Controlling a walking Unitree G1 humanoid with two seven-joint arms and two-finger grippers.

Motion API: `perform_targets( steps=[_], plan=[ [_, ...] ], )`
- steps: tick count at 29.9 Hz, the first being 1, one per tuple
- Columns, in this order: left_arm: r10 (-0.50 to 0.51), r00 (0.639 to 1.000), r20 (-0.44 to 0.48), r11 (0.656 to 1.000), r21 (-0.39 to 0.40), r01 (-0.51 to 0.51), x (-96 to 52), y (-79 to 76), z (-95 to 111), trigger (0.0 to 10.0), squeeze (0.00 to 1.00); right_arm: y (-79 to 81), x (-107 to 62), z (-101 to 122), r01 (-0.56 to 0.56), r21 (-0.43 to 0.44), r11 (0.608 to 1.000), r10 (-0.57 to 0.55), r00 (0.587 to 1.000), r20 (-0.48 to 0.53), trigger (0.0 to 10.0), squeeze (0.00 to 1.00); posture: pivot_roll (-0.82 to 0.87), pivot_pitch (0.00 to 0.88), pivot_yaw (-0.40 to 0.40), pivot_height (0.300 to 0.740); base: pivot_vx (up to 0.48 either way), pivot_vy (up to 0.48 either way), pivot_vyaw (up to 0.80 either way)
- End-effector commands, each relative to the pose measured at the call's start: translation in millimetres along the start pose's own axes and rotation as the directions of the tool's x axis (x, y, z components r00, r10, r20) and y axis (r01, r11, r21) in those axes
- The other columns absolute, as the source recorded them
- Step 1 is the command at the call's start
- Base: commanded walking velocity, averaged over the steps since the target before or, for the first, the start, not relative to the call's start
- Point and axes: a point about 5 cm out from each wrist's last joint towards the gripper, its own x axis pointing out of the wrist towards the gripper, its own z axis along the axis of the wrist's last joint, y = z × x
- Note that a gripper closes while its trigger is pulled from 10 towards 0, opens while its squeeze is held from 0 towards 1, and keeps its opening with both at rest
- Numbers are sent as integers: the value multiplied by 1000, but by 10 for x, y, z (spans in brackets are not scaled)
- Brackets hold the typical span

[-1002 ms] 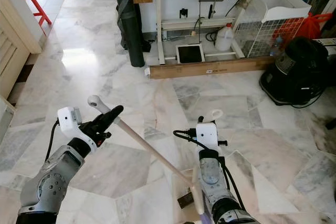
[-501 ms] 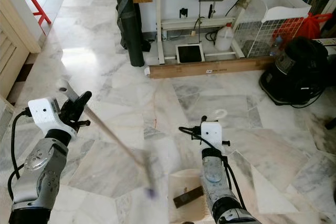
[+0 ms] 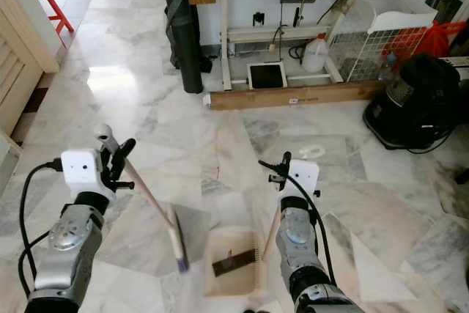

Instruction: Sweep floor

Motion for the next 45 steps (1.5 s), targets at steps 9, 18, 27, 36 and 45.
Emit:
perform_targets(
  steps=[9,18,27,36,45],
  plan=[
    [-86,994,71,992,95,80,14,-167,64,10000,0,-41,81,284,11,62,998,-20,989,147,10000,0,135,37,-16,740,0,0,0],
    [-53,995,79,994,98,45,20,-126,53,10000,0,-55,72,357,5,64,998,-16,984,176,10000,0,132,26,-17,740,0,0,430],
    [-53,995,79,993,110,44,26,-123,36,10000,0,-54,47,368,-3,72,997,-10,984,177,10000,0,134,10,-14,740,0,0,790],
    [-55,996,72,992,114,46,31,-108,25,10000,0,-20,19,360,-3,83,997,-11,986,168,10000,0,134,0,4,740,0,0,792],
    [-45,997,65,992,124,36,30,-89,11,10000,0,-38,18,365,6,85,996,-20,986,163,10000,0,131,2,12,740,0,0,790]
  ],
)
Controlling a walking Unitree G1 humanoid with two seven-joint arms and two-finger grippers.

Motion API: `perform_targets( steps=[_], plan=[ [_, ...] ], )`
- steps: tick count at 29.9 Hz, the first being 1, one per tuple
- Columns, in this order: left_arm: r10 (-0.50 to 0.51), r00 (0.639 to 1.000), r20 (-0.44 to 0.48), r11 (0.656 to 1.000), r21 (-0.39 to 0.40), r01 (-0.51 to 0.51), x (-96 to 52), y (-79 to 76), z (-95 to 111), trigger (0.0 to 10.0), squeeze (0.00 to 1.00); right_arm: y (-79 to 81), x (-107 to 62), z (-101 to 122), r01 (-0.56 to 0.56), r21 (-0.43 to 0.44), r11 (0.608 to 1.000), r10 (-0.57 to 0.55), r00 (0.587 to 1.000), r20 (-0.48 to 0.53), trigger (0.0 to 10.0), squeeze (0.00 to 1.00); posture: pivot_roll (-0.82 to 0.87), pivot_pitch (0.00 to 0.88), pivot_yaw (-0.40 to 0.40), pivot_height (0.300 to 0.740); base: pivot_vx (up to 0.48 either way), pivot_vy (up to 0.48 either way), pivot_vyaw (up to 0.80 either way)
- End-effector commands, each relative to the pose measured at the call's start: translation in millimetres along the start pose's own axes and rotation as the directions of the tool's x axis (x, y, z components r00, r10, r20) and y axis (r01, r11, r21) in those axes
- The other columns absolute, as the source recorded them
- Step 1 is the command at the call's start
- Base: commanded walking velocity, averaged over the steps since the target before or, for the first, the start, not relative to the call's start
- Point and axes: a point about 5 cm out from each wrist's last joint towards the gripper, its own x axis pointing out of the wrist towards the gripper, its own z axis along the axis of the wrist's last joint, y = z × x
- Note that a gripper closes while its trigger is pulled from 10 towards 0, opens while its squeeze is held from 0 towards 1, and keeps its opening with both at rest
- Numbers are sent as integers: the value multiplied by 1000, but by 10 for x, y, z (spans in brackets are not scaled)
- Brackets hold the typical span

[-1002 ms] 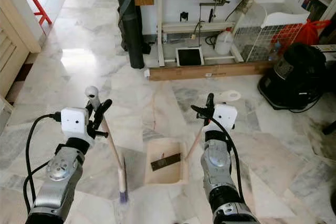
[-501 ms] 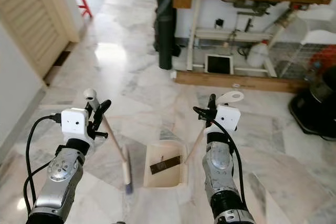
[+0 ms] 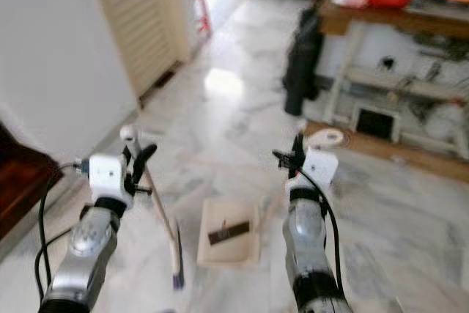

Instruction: Sweep floor

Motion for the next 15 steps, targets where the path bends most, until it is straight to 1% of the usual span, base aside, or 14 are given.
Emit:
perform_targets(
  steps=[1,8,15],
  plan=[
    [7,999,49,1000,17,-8,35,1,86,10000,0,-14,53,108,10,13,1000,-11,999,49,10000,0,132,6,10,740,0,0,788],
    [34,999,41,999,25,-35,26,34,71,10000,0,20,72,123,-2,19,1000,1,999,47,10000,0,129,13,2,740,0,0,793],
    [55,998,40,998,23,-56,17,38,65,10000,0,7,72,121,-11,17,1000,11,999,39,10000,0,127,18,-9,740,0,0,792]
  ],
)
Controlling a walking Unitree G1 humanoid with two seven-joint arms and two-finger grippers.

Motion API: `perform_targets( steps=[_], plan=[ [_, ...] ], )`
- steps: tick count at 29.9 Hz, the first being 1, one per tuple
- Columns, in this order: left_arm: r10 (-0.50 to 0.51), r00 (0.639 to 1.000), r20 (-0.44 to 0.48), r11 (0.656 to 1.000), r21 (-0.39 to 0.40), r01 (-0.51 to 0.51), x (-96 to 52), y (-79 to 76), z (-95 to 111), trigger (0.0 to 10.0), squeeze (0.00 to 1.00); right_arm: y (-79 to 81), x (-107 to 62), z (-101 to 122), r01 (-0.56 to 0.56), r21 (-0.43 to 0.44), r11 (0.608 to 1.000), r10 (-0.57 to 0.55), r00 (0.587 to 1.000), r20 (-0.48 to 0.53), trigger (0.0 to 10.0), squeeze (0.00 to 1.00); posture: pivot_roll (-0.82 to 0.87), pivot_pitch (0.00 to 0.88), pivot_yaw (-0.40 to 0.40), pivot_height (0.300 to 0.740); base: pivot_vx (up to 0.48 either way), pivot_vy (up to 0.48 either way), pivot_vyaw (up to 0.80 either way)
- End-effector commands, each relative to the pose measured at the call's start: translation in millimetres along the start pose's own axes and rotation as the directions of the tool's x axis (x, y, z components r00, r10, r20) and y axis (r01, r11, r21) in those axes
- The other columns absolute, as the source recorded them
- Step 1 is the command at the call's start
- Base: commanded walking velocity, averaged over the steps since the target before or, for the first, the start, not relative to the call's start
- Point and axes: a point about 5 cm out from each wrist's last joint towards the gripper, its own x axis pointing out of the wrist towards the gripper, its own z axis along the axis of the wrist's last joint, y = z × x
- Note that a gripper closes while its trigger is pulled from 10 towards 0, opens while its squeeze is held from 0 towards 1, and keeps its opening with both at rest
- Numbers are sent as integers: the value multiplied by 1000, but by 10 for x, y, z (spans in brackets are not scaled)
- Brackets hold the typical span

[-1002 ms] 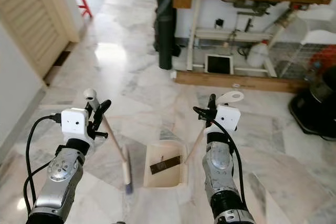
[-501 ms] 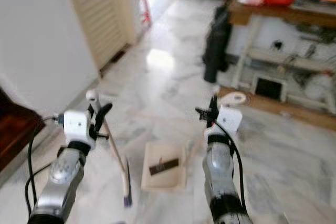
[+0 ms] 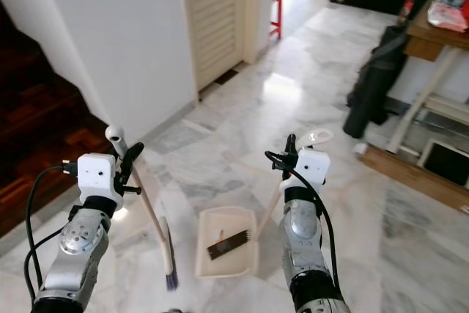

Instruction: Sweep floor

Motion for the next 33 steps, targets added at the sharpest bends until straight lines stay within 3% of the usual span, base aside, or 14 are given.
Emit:
perform_targets(
  steps=[1,33],
  plan=[
    [16,999,43,1000,20,-17,18,48,75,10000,0,14,72,134,-8,1,1000,8,998,56,10000,0,127,18,-9,740,0,0,794],
    [35,999,40,999,24,-36,-70,52,69,10000,0,26,39,100,-29,21,999,29,999,25,10000,0,127,22,-10,740,0,0,743]
  ],
)
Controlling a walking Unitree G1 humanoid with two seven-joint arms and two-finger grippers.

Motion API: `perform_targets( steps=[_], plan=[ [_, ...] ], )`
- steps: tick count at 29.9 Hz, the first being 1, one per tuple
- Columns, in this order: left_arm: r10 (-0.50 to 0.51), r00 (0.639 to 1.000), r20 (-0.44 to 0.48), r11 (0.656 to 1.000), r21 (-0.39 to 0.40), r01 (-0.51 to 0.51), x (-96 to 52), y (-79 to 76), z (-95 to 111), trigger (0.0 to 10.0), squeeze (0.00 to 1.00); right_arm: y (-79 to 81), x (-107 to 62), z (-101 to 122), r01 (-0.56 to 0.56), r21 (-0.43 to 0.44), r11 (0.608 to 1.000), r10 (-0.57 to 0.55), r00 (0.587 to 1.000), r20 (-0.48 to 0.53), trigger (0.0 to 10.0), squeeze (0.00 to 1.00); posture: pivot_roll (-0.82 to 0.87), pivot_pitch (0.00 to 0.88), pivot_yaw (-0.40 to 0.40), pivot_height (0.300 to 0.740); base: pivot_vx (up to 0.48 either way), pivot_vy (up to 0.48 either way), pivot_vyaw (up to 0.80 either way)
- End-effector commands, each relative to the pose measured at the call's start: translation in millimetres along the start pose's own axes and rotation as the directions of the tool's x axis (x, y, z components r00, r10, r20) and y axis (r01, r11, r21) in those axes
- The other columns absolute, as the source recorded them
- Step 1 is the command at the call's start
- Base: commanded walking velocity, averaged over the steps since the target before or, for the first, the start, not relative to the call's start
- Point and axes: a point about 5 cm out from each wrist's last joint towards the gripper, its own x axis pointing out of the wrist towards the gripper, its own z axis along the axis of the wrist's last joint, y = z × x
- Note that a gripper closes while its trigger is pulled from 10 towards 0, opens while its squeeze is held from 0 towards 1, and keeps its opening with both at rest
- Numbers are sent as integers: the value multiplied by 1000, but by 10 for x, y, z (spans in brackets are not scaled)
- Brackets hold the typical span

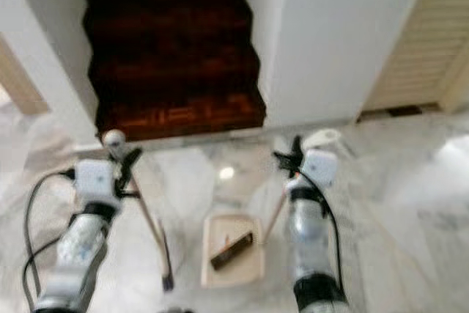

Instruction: Sweep floor

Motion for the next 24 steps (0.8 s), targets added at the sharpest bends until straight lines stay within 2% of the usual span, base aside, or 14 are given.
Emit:
perform_targets(
  steps=[1,11,24],
  plan=[
    [-19,998,61,1000,6,19,28,-68,124,10000,0,-31,31,84,18,30,999,-19,999,41,10000,0,126,22,-11,740,0,0,0],
    [-15,999,48,1000,-8,16,24,-75,104,10000,0,-25,32,67,13,60,998,-15,1000,23,10000,0,127,14,-13,740,0,0,0],
    [-20,999,45,1000,-9,20,27,-79,116,10000,0,-22,45,58,15,72,997,-16,1000,4,10000,0,132,34,-10,740,0,299,0]
  ],
)
